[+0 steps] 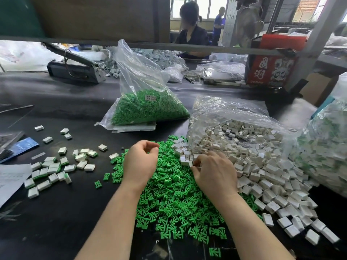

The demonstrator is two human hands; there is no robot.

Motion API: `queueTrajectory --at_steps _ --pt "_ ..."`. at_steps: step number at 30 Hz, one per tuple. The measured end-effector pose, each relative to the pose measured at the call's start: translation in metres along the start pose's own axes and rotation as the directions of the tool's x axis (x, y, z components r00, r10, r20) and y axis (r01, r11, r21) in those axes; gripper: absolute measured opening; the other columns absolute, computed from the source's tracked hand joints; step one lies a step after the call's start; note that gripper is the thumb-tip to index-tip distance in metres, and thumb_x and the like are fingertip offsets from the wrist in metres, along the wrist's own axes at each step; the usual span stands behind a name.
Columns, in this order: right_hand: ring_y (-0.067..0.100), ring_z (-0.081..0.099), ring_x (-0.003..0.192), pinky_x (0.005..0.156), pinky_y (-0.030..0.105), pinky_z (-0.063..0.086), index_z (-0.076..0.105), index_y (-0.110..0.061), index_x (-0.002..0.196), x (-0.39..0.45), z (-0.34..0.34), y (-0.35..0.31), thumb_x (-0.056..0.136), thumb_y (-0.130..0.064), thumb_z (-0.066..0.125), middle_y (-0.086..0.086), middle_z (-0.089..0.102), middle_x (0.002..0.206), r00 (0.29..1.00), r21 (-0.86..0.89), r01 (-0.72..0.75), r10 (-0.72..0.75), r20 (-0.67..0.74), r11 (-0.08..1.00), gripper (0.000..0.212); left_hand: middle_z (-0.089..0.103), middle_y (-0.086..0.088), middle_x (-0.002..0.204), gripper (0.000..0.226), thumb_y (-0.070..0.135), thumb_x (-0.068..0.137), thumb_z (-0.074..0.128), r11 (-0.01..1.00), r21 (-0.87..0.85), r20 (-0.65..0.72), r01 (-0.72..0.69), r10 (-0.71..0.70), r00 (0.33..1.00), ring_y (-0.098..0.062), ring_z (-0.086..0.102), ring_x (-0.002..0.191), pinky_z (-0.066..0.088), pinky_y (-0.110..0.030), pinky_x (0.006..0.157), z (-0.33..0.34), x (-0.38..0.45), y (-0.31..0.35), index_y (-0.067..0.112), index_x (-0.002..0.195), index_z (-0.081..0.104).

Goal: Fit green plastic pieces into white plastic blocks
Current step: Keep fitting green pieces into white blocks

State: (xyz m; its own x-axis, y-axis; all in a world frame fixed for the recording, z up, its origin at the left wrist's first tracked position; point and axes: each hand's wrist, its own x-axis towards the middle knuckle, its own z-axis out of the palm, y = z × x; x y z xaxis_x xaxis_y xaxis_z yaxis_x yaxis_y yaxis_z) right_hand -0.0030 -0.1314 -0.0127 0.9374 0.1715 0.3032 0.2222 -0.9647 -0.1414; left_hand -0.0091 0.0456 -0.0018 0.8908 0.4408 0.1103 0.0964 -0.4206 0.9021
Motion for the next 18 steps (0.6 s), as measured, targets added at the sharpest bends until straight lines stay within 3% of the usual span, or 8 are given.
queueTrajectory --at_steps 2,4,8,12,15,18 --pt "0.017 0.058 0.098 0.086 0.031 0.052 0.067 -0.026 0.110 0.000 0.000 0.000 0.094 -0.045 0.055 -0.005 0.065 0.105 1.000 -0.006 0.001 -0.001 0.000 1.000 0.028 0.056 0.004 0.109 0.016 0.035 0.093 0.058 0.920 0.387 -0.029 -0.059 0.076 0.997 -0.026 0.052 0.107 0.042 -0.038 0.092 0.009 -0.002 -0.004 0.028 0.106 0.064" --pt "0.016 0.057 0.097 0.085 0.030 0.052 0.068 -0.026 0.109 0.001 0.000 0.000 0.095 -0.042 0.054 -0.005 0.065 0.104 1.000 -0.004 0.003 -0.003 -0.007 1.000 0.026 0.046 -0.003 0.127 0.032 0.046 0.094 0.052 0.831 0.554 -0.034 -0.037 0.068 0.997 -0.027 0.036 0.126 0.026 -0.044 0.107 0.015 -0.004 -0.007 0.029 0.121 0.056" --pt "0.017 0.058 0.094 0.083 0.030 0.052 0.067 -0.022 0.106 -0.001 -0.001 0.000 0.094 -0.044 0.055 -0.005 0.066 0.102 1.000 -0.027 0.005 -0.005 -0.019 1.000 0.027 0.023 -0.017 0.156 0.055 0.055 0.096 0.042 0.758 0.652 -0.055 0.032 0.006 0.998 -0.032 0.007 0.149 0.003 -0.057 0.117 0.017 -0.004 -0.013 0.019 0.138 0.041" --pt "0.017 0.059 0.088 0.078 0.030 0.054 0.067 -0.021 0.098 -0.002 -0.006 0.000 0.093 -0.049 0.056 -0.004 0.067 0.096 1.000 -0.052 -0.018 0.018 -0.003 0.998 0.031 0.001 -0.021 0.163 0.072 0.060 0.098 0.027 0.690 0.712 -0.055 0.127 -0.126 0.991 -0.035 -0.012 0.150 -0.008 -0.058 0.116 0.008 0.003 -0.022 0.015 0.154 0.018" --pt "0.017 0.060 0.085 0.077 0.032 0.055 0.067 -0.021 0.094 -0.002 -0.009 -0.002 0.093 -0.048 0.057 -0.004 0.067 0.094 0.999 -0.061 -0.031 0.033 0.031 0.998 0.029 -0.007 -0.022 0.162 0.078 0.064 0.097 0.021 0.680 0.700 -0.040 0.221 -0.271 0.962 -0.038 -0.013 0.149 -0.008 -0.060 0.116 0.003 0.006 -0.027 0.015 0.157 0.008" --pt "0.018 0.061 0.086 0.076 0.032 0.055 0.065 -0.021 0.091 -0.002 -0.012 -0.004 0.094 -0.044 0.056 -0.004 0.066 0.092 0.996 -0.065 -0.057 0.061 0.062 0.996 0.025 -0.007 -0.022 0.162 0.079 0.064 0.097 0.021 0.686 0.693 -0.001 0.221 -0.306 0.952 -0.038 -0.008 0.150 -0.004 -0.056 0.118 0.006 0.006 -0.025 0.014 0.157 0.008"
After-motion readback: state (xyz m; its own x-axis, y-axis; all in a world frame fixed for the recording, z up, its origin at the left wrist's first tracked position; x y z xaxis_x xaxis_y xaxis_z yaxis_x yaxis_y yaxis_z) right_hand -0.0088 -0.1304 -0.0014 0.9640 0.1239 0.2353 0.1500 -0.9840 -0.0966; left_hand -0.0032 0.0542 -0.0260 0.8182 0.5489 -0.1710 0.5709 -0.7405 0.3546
